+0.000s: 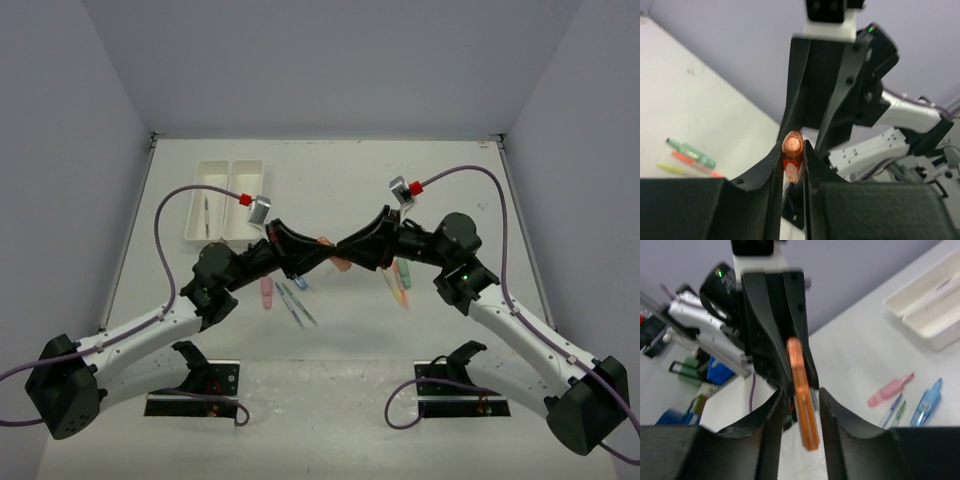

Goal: Sort the stationery into containers
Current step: Place the stationery in the storage box.

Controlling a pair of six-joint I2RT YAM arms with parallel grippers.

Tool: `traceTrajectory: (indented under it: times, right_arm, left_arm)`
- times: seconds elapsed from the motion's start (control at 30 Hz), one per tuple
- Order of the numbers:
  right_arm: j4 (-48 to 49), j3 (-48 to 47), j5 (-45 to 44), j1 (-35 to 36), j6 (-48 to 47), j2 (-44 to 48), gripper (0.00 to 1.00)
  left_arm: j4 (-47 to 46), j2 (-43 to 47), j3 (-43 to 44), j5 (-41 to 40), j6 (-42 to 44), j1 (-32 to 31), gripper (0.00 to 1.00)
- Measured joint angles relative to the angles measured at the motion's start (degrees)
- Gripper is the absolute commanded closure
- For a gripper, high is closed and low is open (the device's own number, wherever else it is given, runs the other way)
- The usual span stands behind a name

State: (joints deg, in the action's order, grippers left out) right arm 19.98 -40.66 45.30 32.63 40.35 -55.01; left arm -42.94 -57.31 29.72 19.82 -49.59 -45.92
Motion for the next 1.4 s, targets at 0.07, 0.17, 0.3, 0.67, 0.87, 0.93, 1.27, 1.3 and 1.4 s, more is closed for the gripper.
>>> traceTrajectory:
  times: [0.07,0.17,0.3,0.67,0.87,0.93,1.27,1.3,1.4]
  right_arm:
    - [4.85,0.26,-1.61,-1.2,0.86,-0.12,0.52]
    - [10.99,0.66,-3.38,-2.95,1.8,0.03,0.21]
    - [12.03,2.15,-4.96,-3.02,1.33,0.93,0.13]
    - [-11.72,2.58,-23.84,-3.15,-5.83,7.8,0.11]
    - [-19.16,2.21,-28.15,-3.15,-8.09,8.6,0.11]
    - [-20.32,2.21,-28.49,-3.15,-8.53,8.74,0.11]
    - [-25.0,-0.51,-27.47,-3.13,-9.79,2.43,0.13]
    - [-26.05,-1.34,-27.55,-2.94,-10.0,1.3,0.13]
    - [-29.66,-4.71,-29.31,-1.41,-10.83,-2.58,0.18]
  left_arm:
    - [5.68,1.25,0.81,1.39,1.52,1.29,1.0]
    - [12.78,0.41,1.28,3.45,2.27,3.29,1.0]
    - [21.84,-2.48,4.95,3.8,2.79,8.94,1.0]
    - [63.11,-24.69,46.1,-25.14,17.51,22.45,1.0]
    - [78.64,-45.77,63.74,-35.91,24.08,31.1,1.0]
    - [81.34,-50.44,65.01,-36.76,25.56,32.78,1.0]
    - [89.23,-64.55,69.91,-36.53,28.35,34.01,0.56]
    - [89.44,-64.54,70.13,-36.45,28.47,33.94,0.47]
    - [89.36,-64.5,71.01,-36.02,29.07,33.88,0.33]
